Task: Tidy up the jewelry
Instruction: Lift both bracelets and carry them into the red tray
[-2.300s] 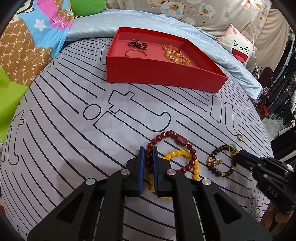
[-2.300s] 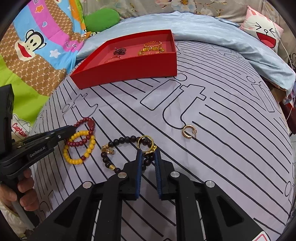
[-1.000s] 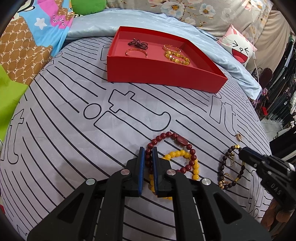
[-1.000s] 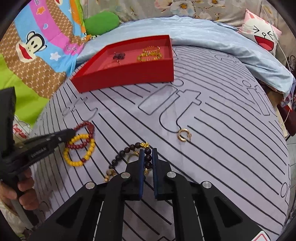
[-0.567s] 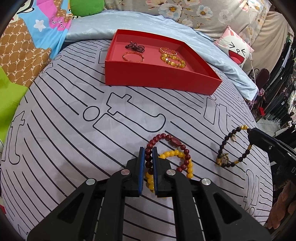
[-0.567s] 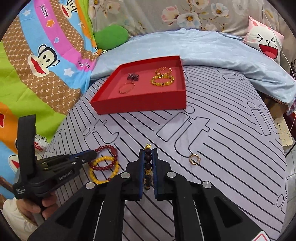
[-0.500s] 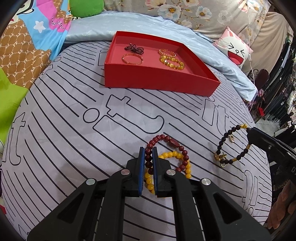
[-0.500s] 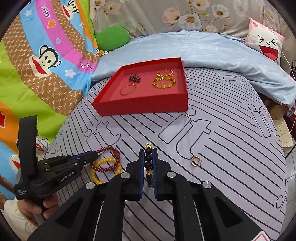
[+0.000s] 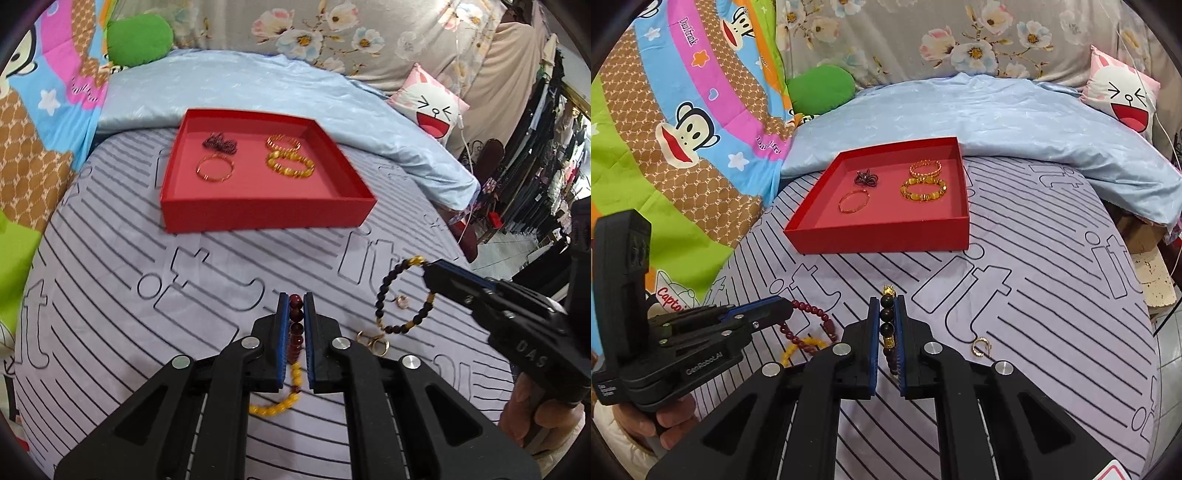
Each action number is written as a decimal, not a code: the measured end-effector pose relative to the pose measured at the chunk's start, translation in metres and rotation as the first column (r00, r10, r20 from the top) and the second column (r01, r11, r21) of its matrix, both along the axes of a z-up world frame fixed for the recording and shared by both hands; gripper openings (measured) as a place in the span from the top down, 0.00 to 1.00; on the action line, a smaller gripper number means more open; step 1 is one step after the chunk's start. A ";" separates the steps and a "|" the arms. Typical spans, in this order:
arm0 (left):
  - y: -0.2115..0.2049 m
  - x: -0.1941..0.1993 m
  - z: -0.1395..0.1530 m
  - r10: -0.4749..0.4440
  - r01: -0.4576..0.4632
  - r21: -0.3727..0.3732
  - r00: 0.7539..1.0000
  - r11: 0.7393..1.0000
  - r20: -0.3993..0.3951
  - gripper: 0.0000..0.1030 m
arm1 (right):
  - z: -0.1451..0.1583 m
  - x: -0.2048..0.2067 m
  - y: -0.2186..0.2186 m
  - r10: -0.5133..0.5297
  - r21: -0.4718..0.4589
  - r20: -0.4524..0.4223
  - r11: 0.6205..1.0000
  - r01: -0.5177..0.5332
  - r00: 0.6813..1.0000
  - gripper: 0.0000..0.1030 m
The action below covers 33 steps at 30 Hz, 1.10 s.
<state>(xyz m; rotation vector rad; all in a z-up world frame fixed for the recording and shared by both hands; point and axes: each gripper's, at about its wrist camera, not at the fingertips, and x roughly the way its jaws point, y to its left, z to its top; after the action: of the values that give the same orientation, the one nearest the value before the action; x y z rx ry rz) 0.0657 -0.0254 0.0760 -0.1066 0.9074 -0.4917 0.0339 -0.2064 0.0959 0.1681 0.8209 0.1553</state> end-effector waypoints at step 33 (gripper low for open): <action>-0.005 0.170 -0.019 0.070 -0.072 -0.074 0.997 0.995 -0.030 0.93 | -0.031 0.192 -0.003 -0.005 0.091 -0.073 0.996 0.012 0.997 0.93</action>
<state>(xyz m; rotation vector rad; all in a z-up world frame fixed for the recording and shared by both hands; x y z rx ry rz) 0.2357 -0.0304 0.0570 -0.2136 0.9088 -0.4596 0.2257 -0.2089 0.0650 0.2641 0.8864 0.1796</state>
